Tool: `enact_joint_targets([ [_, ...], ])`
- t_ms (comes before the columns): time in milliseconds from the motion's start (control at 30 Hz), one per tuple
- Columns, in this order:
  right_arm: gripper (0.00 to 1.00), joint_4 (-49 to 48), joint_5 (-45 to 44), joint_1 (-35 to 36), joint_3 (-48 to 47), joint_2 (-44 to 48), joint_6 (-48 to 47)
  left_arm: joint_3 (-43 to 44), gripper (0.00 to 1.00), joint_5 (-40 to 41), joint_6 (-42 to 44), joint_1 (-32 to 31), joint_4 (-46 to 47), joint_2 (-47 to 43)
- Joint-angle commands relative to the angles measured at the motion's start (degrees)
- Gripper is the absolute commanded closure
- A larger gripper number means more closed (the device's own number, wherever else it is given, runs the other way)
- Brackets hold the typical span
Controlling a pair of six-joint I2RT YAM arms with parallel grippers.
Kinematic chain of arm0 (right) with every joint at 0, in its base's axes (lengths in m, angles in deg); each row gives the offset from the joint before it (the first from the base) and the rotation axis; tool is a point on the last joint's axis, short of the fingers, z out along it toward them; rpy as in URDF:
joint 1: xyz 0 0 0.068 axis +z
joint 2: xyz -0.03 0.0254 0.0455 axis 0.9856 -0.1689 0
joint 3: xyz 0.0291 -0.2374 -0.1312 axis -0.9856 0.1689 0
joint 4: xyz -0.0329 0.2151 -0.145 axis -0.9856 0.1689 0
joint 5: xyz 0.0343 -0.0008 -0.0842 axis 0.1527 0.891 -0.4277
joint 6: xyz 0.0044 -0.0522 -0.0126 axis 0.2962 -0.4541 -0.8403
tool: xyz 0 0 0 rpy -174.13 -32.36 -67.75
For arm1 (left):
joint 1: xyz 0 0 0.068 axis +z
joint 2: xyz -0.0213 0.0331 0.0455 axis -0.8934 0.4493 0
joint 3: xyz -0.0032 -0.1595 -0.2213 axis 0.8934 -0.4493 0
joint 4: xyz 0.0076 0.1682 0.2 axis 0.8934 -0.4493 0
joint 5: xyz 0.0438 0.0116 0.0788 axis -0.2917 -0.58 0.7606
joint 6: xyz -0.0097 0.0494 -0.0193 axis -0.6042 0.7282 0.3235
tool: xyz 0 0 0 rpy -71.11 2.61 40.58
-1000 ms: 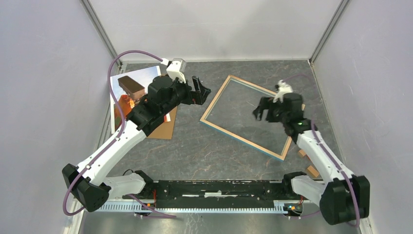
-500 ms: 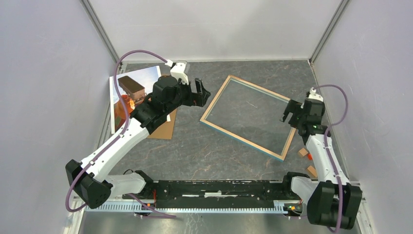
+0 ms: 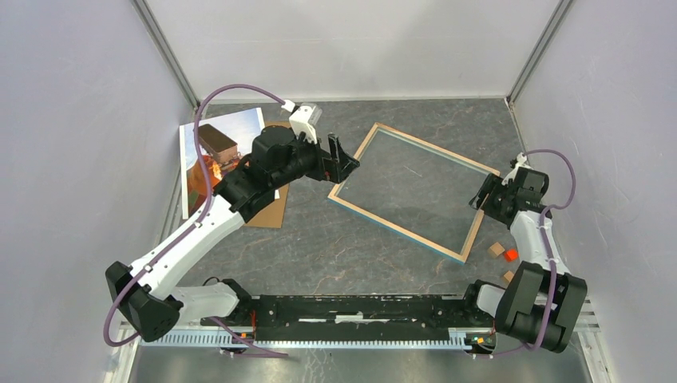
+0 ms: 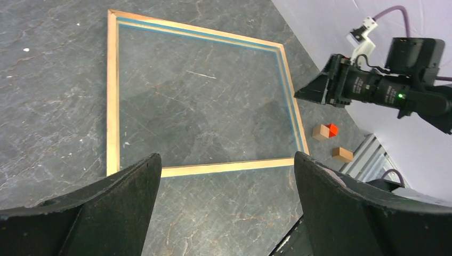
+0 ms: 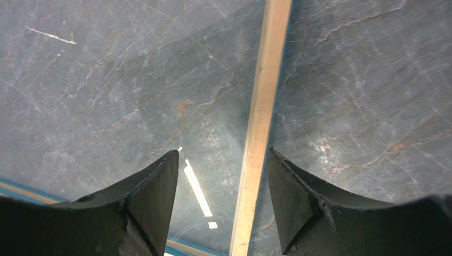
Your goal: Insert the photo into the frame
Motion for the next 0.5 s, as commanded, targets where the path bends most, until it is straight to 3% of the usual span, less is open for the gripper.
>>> enact_joint_targets([
  [0, 0.35, -3.1, 4.4, -0.3, 0.2, -1.2, -1.7, 2.7, 0.0, -1.0, -1.7, -0.9, 1.3, -2.2],
  [467, 0.45, -6.1, 3.9, -0.5, 2.5, -4.1, -1.9, 2.7, 0.0, -0.1, -1.1, -0.9, 1.0, -2.1],
])
